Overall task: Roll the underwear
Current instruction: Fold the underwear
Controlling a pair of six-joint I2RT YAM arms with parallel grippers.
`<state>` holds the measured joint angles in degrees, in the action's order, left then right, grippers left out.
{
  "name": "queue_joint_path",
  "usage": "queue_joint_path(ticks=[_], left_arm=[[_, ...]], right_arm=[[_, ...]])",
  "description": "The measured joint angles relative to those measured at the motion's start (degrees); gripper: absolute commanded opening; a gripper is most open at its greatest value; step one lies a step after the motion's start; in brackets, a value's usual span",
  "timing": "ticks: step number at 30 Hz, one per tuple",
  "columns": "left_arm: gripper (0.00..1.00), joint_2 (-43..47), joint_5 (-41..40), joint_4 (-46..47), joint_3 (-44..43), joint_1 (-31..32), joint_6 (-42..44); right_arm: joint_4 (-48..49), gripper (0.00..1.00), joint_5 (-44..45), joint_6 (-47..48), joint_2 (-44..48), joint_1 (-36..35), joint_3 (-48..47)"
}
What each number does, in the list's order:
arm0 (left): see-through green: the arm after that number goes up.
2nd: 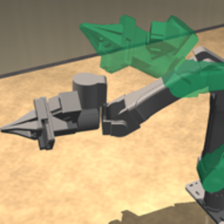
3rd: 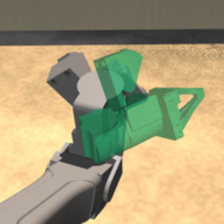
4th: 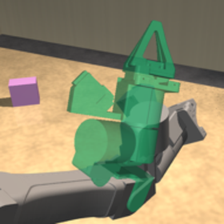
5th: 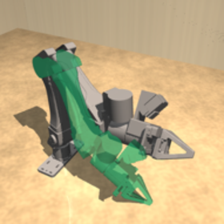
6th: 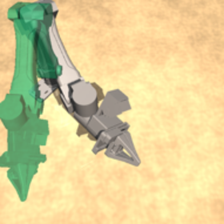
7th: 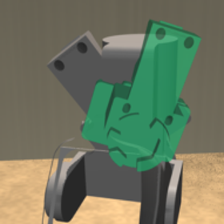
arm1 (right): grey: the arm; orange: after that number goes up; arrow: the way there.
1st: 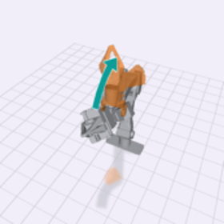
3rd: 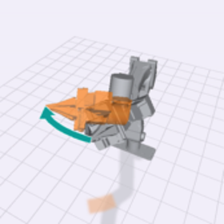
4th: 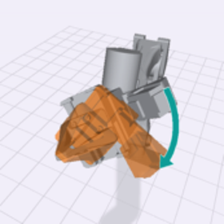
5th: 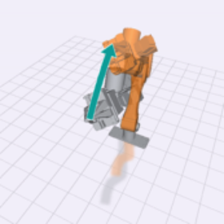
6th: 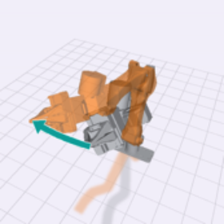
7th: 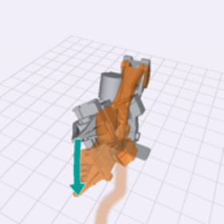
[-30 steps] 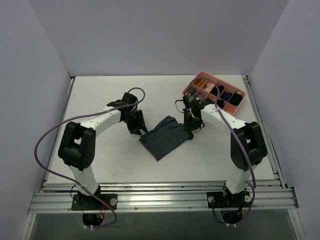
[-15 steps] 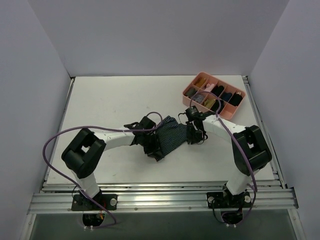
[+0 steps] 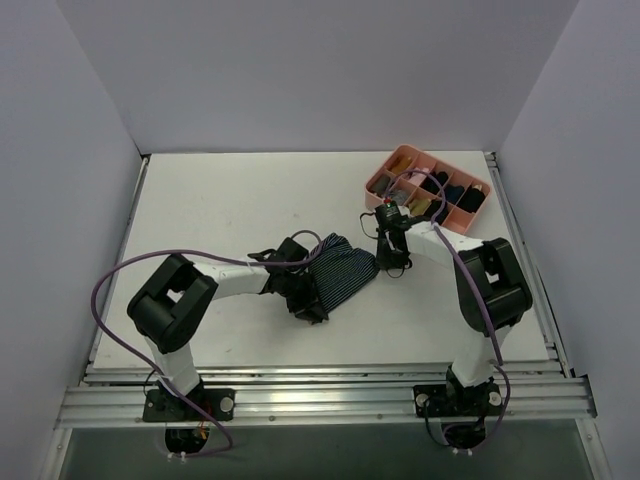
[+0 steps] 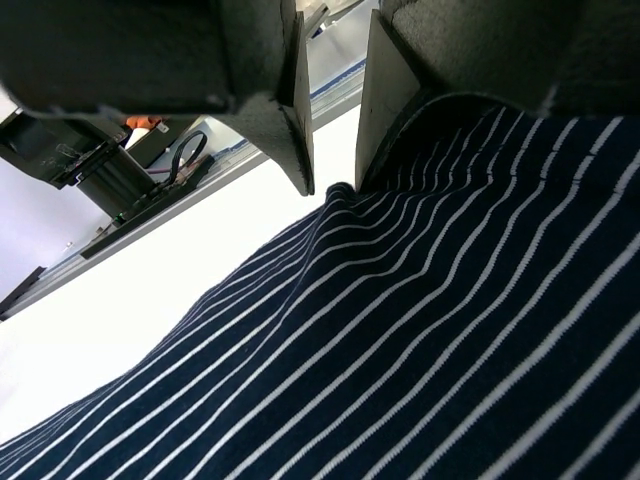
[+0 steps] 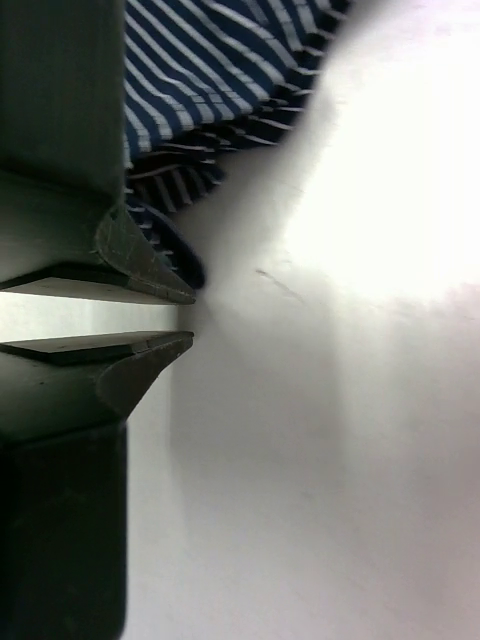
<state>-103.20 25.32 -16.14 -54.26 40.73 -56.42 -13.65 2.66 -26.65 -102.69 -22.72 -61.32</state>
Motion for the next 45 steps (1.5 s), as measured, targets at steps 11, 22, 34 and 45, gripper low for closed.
queue_joint_path(ticks=[11, 22, 34, 45], left_arm=[[0.34, 0.55, -0.31, -0.26, 0.31, 0.02, -0.59], [0.5, 6.71, -4.57, -12.87, -9.42, 0.55, -0.09], [0.52, -1.14, -10.05, -24.57, -23.1, -16.74, 19.65], [0.48, -3.21, -8.87, -22.6, -14.73, -17.84, 22.36]], right_arm=[[-0.7, 0.15, 1.73, 2.95, -3.15, 2.62, -5.03], [-8.22, 0.15, -0.07, -0.79, 7.5, 1.36, -5.31], [-6.56, 0.15, -3.98, -6.34, 12.37, -2.73, 8.2], [-2.89, 0.15, -5.01, -4.55, 5.16, -2.69, 3.28]])
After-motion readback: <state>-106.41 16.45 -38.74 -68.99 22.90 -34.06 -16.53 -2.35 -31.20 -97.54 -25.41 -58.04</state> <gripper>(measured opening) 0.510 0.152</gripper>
